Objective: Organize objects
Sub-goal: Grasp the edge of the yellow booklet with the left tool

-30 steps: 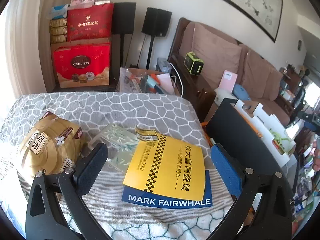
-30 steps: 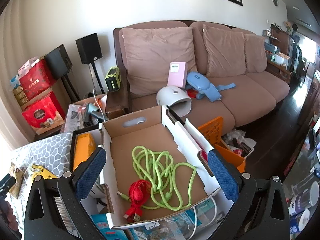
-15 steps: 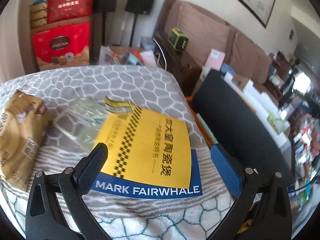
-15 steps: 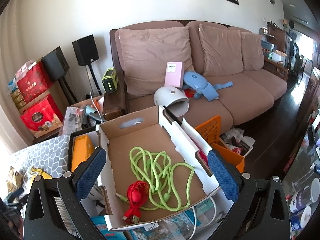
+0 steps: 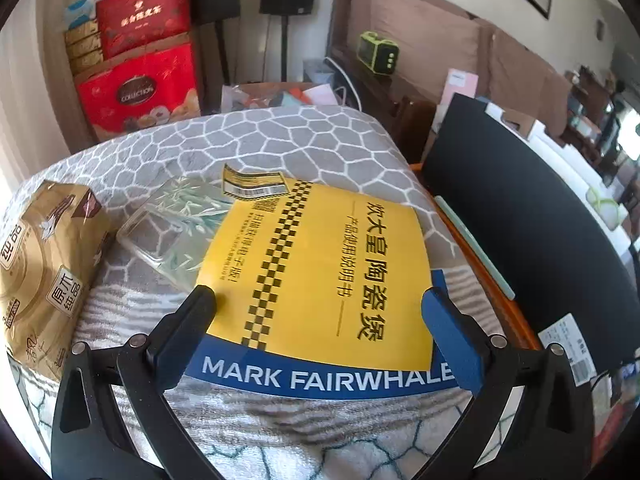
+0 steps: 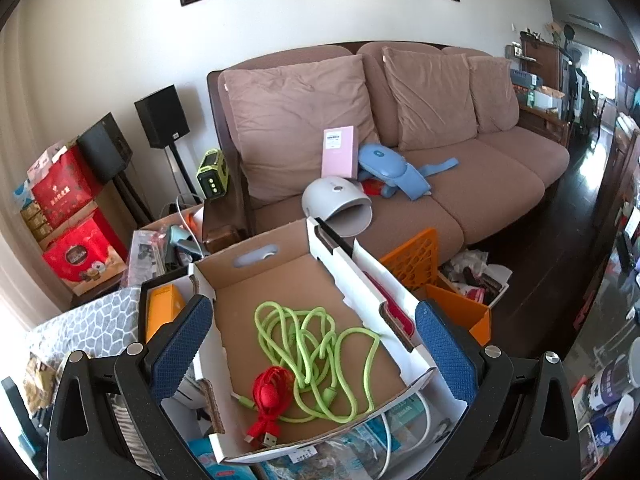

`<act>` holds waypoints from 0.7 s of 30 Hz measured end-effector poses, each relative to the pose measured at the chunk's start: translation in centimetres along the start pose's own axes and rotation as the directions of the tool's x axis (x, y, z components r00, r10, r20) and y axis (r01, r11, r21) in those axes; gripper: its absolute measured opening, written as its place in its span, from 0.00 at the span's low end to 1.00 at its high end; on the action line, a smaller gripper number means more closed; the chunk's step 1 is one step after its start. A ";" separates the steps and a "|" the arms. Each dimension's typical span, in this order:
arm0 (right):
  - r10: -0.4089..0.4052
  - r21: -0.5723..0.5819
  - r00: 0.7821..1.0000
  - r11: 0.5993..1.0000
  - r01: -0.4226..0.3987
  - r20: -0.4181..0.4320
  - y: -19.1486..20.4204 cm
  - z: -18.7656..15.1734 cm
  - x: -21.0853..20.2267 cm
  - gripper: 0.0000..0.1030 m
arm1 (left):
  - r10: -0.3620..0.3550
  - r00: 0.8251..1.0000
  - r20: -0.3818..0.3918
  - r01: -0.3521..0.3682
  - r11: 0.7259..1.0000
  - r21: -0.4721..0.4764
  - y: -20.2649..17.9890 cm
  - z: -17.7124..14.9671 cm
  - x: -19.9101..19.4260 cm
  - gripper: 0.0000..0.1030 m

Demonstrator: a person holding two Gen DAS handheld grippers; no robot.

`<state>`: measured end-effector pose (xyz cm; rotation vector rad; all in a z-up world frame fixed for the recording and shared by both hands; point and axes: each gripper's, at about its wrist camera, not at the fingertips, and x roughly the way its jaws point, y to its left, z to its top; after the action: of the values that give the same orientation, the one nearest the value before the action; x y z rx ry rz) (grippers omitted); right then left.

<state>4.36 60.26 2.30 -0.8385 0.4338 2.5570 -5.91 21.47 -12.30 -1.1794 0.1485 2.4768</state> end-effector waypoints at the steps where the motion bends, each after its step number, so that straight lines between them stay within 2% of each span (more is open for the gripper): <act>1: 0.003 0.000 1.000 1.000 -0.003 -0.001 0.1 0.0 0.0 0.99 | 0.007 1.000 -0.002 -0.007 1.000 0.005 -0.1 0.0 0.0 1.00; 5: 0.028 -0.001 1.000 1.000 -0.028 -0.004 0.8 -0.1 0.0 0.99 | 0.005 1.000 -0.026 -0.004 1.000 0.007 -0.2 0.2 0.0 0.99; 9: 0.057 -0.011 0.998 0.998 -0.057 0.023 2.2 -0.1 -0.9 0.99 | -0.037 0.999 -0.036 0.037 0.999 0.004 0.5 0.8 -1.0 0.91; 11: 0.109 -0.017 0.994 0.994 -0.109 0.032 3.5 -0.2 -1.5 0.99 | -0.056 0.998 -0.011 0.055 0.998 -0.027 1.5 1.0 -1.8 0.88; 12: 0.140 -0.021 0.990 0.990 -0.140 0.029 4.2 -0.3 -1.6 0.99 | -0.072 0.997 -0.009 0.072 0.996 -0.045 2.1 1.1 -1.9 0.83; 15: 0.268 -0.052 0.963 0.962 -0.268 -0.013 7.5 -1.1 -1.6 0.99 | -0.144 0.989 -0.028 0.141 0.985 -0.097 3.7 1.0 -2.0 0.69; 19: 0.388 -0.152 0.916 0.904 -0.400 -0.102 14.0 -3.2 -0.9 0.99 | -0.139 0.990 -0.005 0.137 0.981 -0.141 6.0 1.1 -2.5 0.63; 21: 0.426 -0.221 0.889 0.863 -0.455 -0.168 17.5 -4.9 -0.3 0.95 | -0.161 0.987 0.003 0.159 0.973 -0.167 7.0 1.2 -2.6 0.57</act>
<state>-1.27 42.99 1.54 -1.0861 0.3687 3.0493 -7.98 14.57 -10.03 -1.2194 -0.1490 2.3785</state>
